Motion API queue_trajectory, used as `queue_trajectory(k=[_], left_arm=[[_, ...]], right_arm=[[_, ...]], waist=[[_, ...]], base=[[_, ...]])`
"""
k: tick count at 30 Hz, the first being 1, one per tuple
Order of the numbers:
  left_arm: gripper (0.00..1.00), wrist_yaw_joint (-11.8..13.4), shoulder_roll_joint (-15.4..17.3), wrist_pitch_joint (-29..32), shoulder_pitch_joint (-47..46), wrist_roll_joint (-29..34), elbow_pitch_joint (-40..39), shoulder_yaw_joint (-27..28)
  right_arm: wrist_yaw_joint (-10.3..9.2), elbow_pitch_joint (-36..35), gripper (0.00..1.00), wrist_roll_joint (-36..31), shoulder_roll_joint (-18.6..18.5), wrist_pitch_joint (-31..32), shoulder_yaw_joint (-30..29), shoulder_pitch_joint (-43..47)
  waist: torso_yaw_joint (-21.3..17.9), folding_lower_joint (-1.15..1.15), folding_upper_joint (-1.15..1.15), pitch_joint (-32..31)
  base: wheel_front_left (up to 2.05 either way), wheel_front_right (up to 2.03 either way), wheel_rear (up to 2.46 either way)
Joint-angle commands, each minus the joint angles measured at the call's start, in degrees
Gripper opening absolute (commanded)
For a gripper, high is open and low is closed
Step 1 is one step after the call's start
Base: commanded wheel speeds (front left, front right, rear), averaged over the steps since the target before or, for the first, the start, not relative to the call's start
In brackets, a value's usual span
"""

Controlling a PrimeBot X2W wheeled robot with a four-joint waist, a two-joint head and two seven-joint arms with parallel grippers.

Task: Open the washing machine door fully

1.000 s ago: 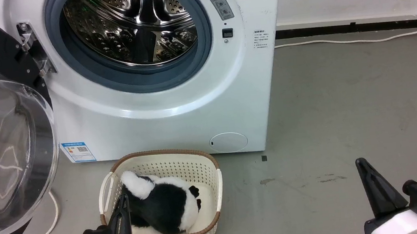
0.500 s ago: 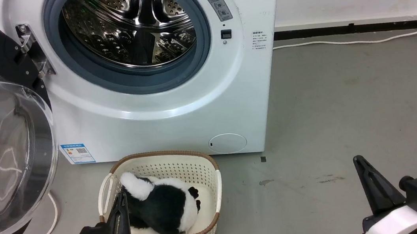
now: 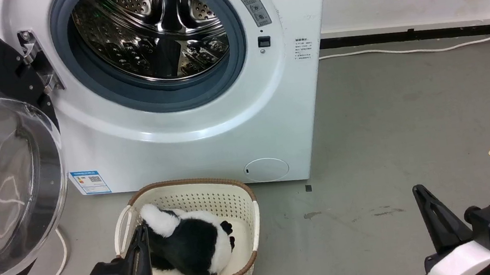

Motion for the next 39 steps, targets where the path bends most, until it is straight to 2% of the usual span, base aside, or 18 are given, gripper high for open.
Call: queue_trajectory(k=[1,39], left_arm=[[0.00,-0.17,-0.29,0.32,-1.19,0.59,-0.37,0.39],[0.00,-1.06,-1.46,3.54,-1.92,2.08,-1.63,2.19]], right_arm=[[-0.04,-0.41,0.00,-0.41,0.17,0.35,0.15,-0.98],[-0.05,-0.69,0.00,-1.95,0.22,3.58,0.50,-1.72]], waist=[[-0.03,0.00,0.00,-0.03],[-0.47,0.00,0.00,-0.46]], base=[[0.00,0.00,0.00],[0.00,0.00,0.00]])
